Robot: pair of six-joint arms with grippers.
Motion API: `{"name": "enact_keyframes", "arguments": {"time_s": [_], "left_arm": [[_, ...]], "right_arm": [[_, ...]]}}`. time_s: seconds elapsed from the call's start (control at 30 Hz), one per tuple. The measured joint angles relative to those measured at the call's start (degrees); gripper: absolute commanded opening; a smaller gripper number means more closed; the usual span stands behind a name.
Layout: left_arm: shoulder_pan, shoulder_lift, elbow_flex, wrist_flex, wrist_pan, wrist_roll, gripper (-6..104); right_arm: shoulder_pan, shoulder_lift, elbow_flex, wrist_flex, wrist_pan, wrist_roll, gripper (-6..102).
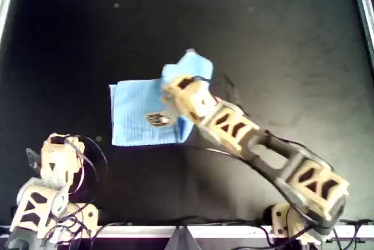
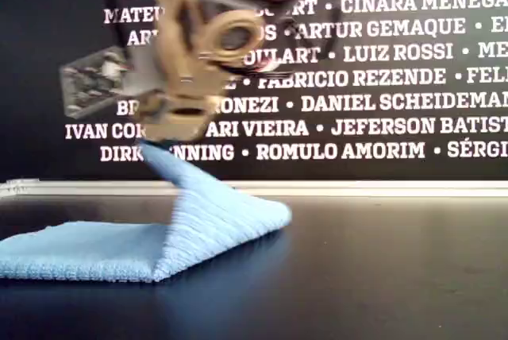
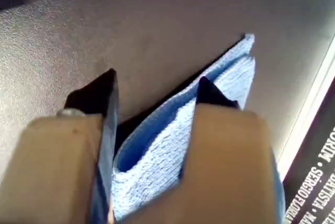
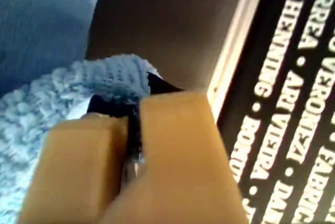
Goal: Fold a cloth
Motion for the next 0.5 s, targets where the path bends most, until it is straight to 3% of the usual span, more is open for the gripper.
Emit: {"name": "enact_keyframes", "arguments": {"time_s": [0.5], "left_arm": [[0.0, 0.0, 0.0, 0.0, 0.0, 0.0, 54]], "right_arm": [[8.7, -11.07, -16.44, -0.09, 0.35, 0.0, -1]]}}
